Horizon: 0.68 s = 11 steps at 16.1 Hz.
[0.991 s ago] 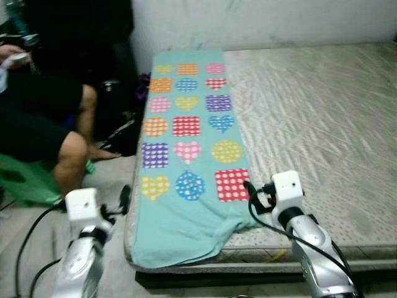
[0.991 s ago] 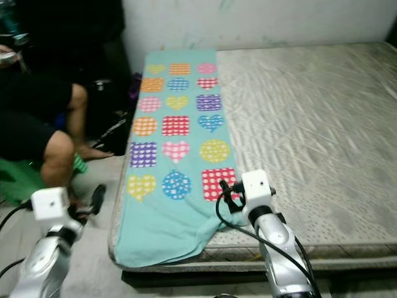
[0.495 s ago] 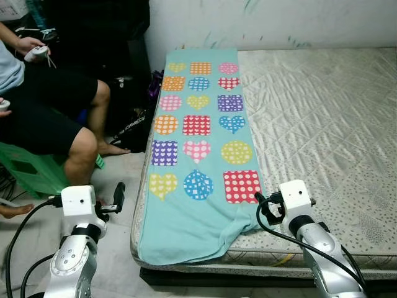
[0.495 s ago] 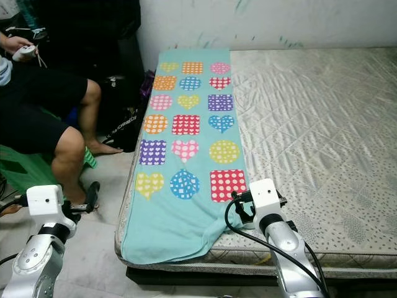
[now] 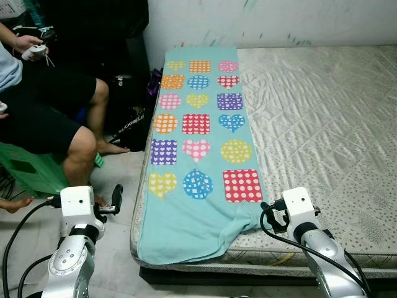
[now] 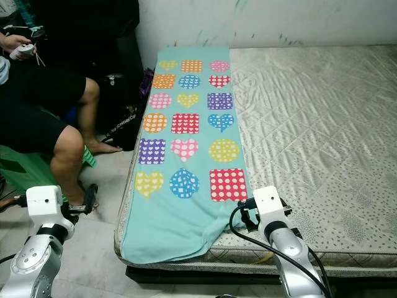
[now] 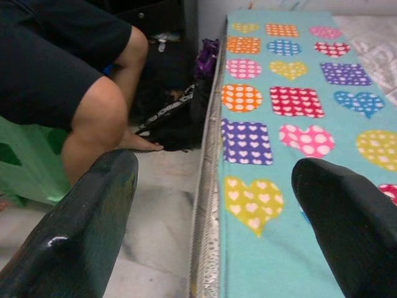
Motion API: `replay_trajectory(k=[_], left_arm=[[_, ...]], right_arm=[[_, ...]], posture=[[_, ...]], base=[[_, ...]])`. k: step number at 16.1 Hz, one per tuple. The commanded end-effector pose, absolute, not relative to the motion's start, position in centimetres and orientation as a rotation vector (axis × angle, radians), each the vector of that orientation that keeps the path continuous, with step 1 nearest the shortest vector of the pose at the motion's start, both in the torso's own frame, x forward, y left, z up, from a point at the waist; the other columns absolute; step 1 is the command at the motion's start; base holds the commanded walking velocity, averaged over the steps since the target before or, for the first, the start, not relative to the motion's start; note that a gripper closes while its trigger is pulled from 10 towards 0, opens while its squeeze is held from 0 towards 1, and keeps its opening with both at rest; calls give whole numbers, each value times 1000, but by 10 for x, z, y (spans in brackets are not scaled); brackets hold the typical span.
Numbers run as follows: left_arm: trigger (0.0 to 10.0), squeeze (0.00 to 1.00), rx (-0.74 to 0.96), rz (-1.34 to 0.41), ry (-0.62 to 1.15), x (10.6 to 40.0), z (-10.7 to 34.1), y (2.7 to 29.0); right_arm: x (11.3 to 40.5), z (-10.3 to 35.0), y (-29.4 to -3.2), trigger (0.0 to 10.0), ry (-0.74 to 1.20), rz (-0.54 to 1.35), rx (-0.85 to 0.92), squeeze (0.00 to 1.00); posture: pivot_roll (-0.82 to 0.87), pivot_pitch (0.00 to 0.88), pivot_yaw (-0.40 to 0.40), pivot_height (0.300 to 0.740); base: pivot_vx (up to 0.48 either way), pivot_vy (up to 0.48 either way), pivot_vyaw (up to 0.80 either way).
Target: Clean up the room
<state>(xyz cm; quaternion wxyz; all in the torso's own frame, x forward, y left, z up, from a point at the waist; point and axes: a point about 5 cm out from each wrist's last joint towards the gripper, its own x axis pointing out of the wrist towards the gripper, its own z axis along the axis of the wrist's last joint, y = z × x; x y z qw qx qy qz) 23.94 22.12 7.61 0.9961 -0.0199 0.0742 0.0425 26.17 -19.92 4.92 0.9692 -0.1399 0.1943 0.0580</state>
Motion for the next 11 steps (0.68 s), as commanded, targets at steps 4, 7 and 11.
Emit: replay_trajectory(k=[4,7,11], left_arm=[[10000,0,-107,-9,134,242,81,213],[10000,0,-121,-33,159,246,78,210],[10000,0,-143,-55,175,250,74,204]], right_arm=[[266,58,-195,10000,363,74,-142,0],[266,63,-195,10000,321,46,-136,0],[268,65,-198,10000,312,25,-146,0]], posture=[[-170,126,43,740],[-181,120,57,740],[-247,112,85,740]], base=[[0,0,0],[0,0,0],[0,0,0]])
